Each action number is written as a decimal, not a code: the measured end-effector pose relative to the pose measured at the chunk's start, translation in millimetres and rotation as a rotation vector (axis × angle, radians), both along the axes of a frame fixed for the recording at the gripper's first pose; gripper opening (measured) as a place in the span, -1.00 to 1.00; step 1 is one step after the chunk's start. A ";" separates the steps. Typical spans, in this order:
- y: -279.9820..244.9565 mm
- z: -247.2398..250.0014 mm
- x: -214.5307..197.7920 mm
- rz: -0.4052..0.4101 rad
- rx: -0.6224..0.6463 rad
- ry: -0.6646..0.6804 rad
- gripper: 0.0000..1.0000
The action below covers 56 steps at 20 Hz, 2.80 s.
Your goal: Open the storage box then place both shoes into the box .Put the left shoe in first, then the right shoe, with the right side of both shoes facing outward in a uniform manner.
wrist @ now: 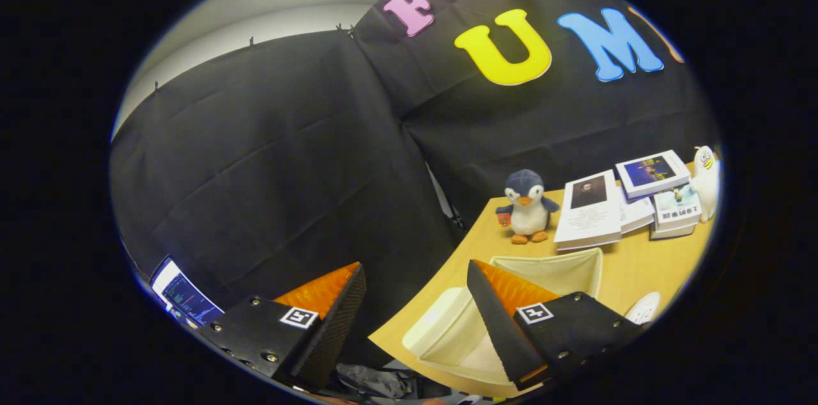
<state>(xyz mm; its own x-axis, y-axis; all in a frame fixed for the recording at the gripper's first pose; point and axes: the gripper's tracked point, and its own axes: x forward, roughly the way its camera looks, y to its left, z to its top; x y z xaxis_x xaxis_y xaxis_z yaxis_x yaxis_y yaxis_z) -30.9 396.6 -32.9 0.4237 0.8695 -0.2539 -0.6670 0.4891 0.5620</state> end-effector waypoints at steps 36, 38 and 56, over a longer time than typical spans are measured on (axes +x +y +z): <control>-265.8 -286.9 59.1 -0.328 -0.560 0.234 0.95; -270.2 -298.0 54.2 -0.330 -0.581 0.258 0.95; -257.0 -347.9 33.8 -0.308 -0.601 0.477 -0.10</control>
